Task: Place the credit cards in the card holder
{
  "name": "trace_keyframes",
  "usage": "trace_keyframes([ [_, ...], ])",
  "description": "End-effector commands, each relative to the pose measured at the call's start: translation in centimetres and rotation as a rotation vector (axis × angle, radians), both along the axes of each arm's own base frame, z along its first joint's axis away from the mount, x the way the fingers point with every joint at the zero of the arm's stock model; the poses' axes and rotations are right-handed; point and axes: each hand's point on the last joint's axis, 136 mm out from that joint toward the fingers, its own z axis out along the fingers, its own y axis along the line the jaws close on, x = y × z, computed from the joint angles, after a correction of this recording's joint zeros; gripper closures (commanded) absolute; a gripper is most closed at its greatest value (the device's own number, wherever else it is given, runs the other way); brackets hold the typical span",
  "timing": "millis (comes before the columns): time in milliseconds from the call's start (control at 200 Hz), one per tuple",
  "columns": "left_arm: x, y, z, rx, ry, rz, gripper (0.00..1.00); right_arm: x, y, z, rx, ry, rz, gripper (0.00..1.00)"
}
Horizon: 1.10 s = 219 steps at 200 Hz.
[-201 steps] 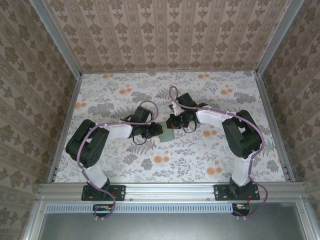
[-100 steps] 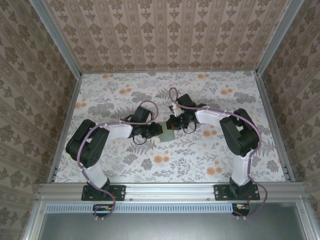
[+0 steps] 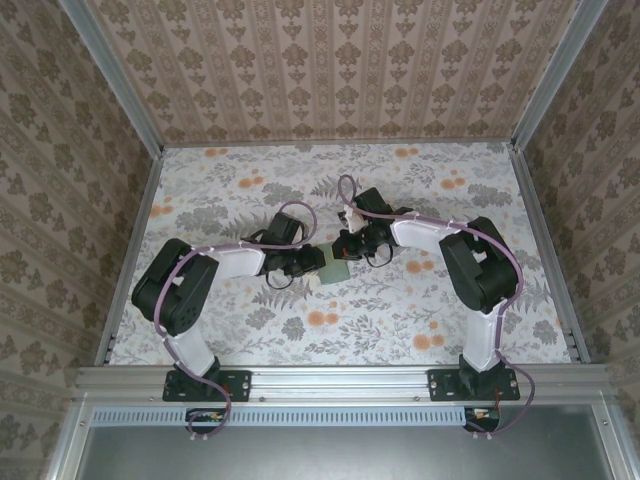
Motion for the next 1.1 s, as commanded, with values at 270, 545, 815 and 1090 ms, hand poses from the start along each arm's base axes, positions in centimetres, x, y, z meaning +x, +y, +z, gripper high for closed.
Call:
trace_keyframes([
  [270,0.1,-0.9,0.1,-0.01,0.002,-0.014,0.7,-0.8,1.5,1.0,0.115,0.062,0.033,0.97],
  [545,0.0,-0.7,-0.2,-0.005,0.008,-0.011,0.7,-1.5,0.3,-1.3,0.021,0.101,0.039,0.97],
  [815,0.0,-0.7,-0.1,-0.005,0.006,-0.008,0.7,-1.4,-0.2,-2.2,-0.019,0.108,0.024,0.97],
  [1090,-0.1,-0.7,-0.1,-0.005,0.007,-0.007,0.7,-2.2,-1.8,-4.0,-0.121,0.134,0.022,0.97],
])
